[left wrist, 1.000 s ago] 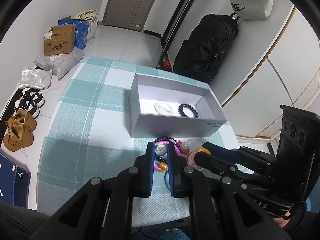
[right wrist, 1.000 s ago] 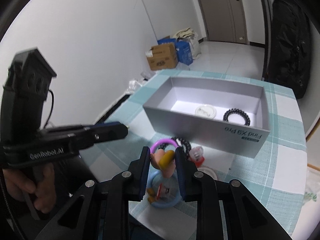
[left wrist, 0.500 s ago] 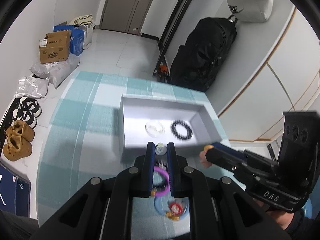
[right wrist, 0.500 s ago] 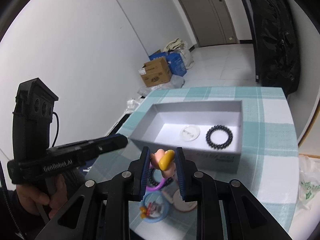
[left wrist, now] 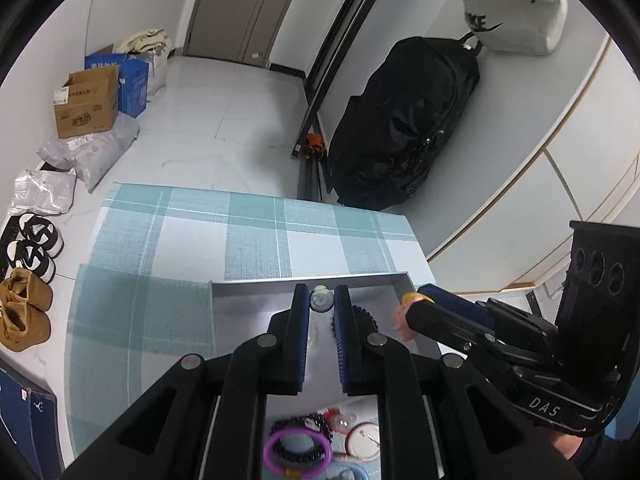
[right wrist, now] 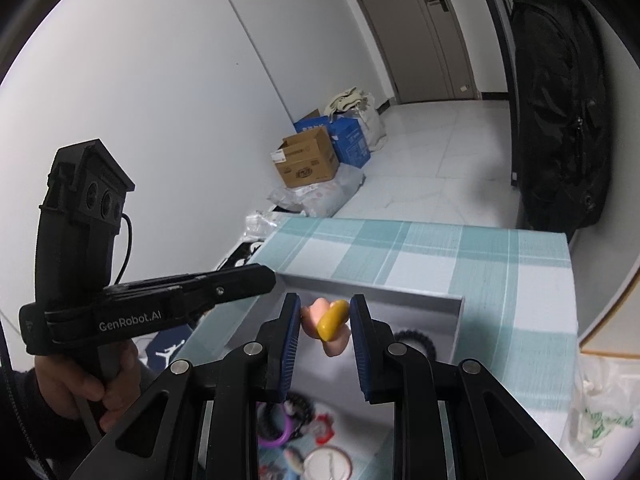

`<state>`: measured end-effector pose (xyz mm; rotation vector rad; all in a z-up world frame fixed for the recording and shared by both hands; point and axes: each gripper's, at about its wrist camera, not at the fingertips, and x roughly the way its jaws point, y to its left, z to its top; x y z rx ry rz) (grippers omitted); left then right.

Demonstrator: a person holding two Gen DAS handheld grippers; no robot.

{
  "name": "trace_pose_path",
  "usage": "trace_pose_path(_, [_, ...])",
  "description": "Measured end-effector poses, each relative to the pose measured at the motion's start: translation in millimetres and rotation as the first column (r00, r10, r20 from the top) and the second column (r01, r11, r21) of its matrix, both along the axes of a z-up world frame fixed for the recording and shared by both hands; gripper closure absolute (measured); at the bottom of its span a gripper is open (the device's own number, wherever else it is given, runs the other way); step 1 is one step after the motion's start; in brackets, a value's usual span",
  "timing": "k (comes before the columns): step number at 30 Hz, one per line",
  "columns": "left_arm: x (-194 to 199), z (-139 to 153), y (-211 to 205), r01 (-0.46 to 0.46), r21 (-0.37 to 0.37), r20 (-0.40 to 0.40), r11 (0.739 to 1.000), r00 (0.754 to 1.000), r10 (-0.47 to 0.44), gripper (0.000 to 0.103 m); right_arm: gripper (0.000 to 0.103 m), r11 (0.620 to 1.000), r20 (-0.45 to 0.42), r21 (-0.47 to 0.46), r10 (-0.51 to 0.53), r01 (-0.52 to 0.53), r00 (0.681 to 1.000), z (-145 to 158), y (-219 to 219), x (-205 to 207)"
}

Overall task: Organize jewelry
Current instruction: 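Carry the stud and doll into the silver box and open both grippers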

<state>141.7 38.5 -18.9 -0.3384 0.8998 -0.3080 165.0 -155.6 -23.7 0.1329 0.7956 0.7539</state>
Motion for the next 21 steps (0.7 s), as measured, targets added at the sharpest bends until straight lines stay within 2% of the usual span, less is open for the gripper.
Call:
trace_pose_path(10, [20.6,-22.4,-7.3,0.055,-0.028,-0.098,0.998,0.994,-0.058,0.095,0.079,1.000,-0.090,0.013,-0.014,0.015,0.996,-20.8,2.0,30.1])
trace_pose_path(21, [25.0,-29.6,-13.7,0.071,0.005,-0.125,0.997,0.990,-0.070,0.095,0.079,0.998,-0.156,0.022,-0.055,0.059,0.986,-31.0,1.9,39.6])
